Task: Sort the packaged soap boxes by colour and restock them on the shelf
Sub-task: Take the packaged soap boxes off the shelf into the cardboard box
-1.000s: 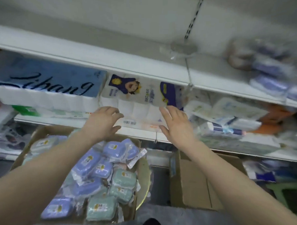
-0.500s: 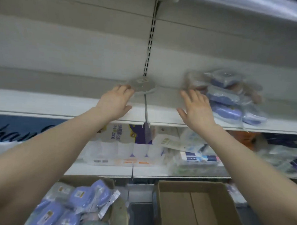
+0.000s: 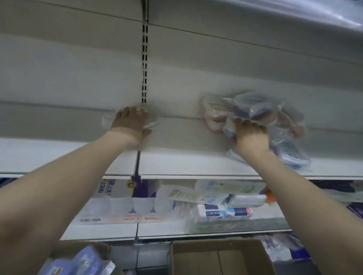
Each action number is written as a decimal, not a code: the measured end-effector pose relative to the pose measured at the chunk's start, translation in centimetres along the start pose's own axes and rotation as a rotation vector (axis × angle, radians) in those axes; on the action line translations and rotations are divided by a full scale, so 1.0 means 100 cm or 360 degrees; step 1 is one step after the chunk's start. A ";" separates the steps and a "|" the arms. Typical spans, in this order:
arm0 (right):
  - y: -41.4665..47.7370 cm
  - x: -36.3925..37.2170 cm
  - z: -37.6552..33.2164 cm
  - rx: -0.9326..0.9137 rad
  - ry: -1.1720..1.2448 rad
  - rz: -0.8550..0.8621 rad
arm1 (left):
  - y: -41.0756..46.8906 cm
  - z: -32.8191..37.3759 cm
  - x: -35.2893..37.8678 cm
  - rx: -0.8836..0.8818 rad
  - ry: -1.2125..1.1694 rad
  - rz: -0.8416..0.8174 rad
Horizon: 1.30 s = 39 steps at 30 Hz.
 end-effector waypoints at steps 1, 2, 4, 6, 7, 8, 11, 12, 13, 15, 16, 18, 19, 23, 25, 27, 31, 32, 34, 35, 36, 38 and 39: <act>0.001 -0.003 -0.004 -0.0031 0.0044 0.0119 | 0.000 -0.001 0.000 -0.0018 -0.0013 -0.0004; 0.001 -0.010 -0.010 -0.0074 0.0101 0.0213 | -0.001 -0.002 0.000 -0.0031 -0.0024 -0.0021; 0.000 -0.026 -0.028 -0.0217 0.0236 0.0337 | -0.003 -0.005 0.000 -0.0045 -0.0057 -0.0026; 0.001 -0.041 -0.050 -0.0336 0.0398 0.0296 | -0.005 -0.009 -0.006 -0.0073 -0.0087 0.0045; 0.003 -0.047 -0.061 -0.0361 0.0483 0.0219 | -0.006 -0.010 -0.011 -0.0103 -0.0092 0.0076; 0.004 -0.052 -0.072 -0.0373 0.0565 0.0104 | -0.008 -0.011 -0.016 -0.0135 -0.0088 0.0089; 0.009 -0.057 -0.093 -0.0230 0.1089 -0.0344 | -0.010 -0.012 -0.025 -0.0166 0.0019 0.0037; 0.012 -0.049 -0.099 -0.0123 0.1312 -0.0588 | -0.012 -0.013 -0.025 -0.0164 0.0049 0.0019; 0.013 -0.039 -0.105 -0.0008 0.1500 -0.0840 | -0.015 -0.014 -0.024 -0.0167 0.0052 0.0012; 0.007 -0.020 -0.115 0.0110 0.1749 -0.1243 | -0.020 -0.020 -0.019 -0.0195 -0.0011 0.0024; 0.004 -0.009 -0.119 0.0173 0.1861 -0.1405 | -0.023 -0.022 -0.018 -0.0209 -0.0071 0.0036; -0.005 0.007 -0.123 0.0294 0.2038 -0.1620 | -0.028 -0.025 -0.014 -0.0228 -0.0206 0.0004; -0.004 0.014 -0.123 0.0308 0.2050 -0.1604 | -0.031 -0.026 -0.012 -0.0247 -0.0263 -0.0037; 0.010 0.022 -0.122 -0.0046 0.1390 -0.1087 | -0.044 -0.031 -0.010 -0.0349 -0.0427 -0.0010; 0.010 0.018 -0.123 -0.0081 0.1092 -0.0944 | -0.051 -0.034 -0.011 -0.0384 -0.0436 0.0059; 0.002 0.014 -0.124 -0.0006 0.0976 -0.0975 | -0.060 -0.036 -0.012 -0.0394 -0.0427 0.0105; -0.040 0.014 -0.144 -0.0131 0.0722 -0.1375 | -0.084 -0.034 -0.026 -0.0340 -0.0380 0.0254; -0.045 0.011 -0.145 -0.0115 0.0693 -0.1319 | -0.093 -0.034 -0.032 -0.0333 -0.0381 0.0288; -0.051 -0.004 -0.144 -0.0018 0.0703 -0.1077 | -0.114 -0.037 -0.042 -0.0302 -0.0353 0.0312; -0.056 -0.012 -0.145 0.0013 0.0728 -0.0990 | -0.125 -0.039 -0.045 -0.0285 -0.0330 0.0311; -0.063 -0.022 -0.149 0.0025 0.0756 -0.0927 | -0.136 -0.042 -0.047 -0.0274 -0.0312 0.0305; -0.078 -0.042 -0.161 0.0018 0.0806 -0.0826 | -0.156 -0.050 -0.050 -0.0309 -0.0339 0.0279; -0.087 -0.053 -0.169 -0.0004 0.0826 -0.0787 | -0.166 -0.055 -0.051 -0.0347 -0.0378 0.0275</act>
Point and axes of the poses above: each hand's wrist, its own y-axis towards the middle knuckle, its own x-axis out of the palm, z = x × y, the point moved 9 cm from there along y, towards the middle knuckle, and after that the axes turned 12 degrees about x, right-handed, at the moved point
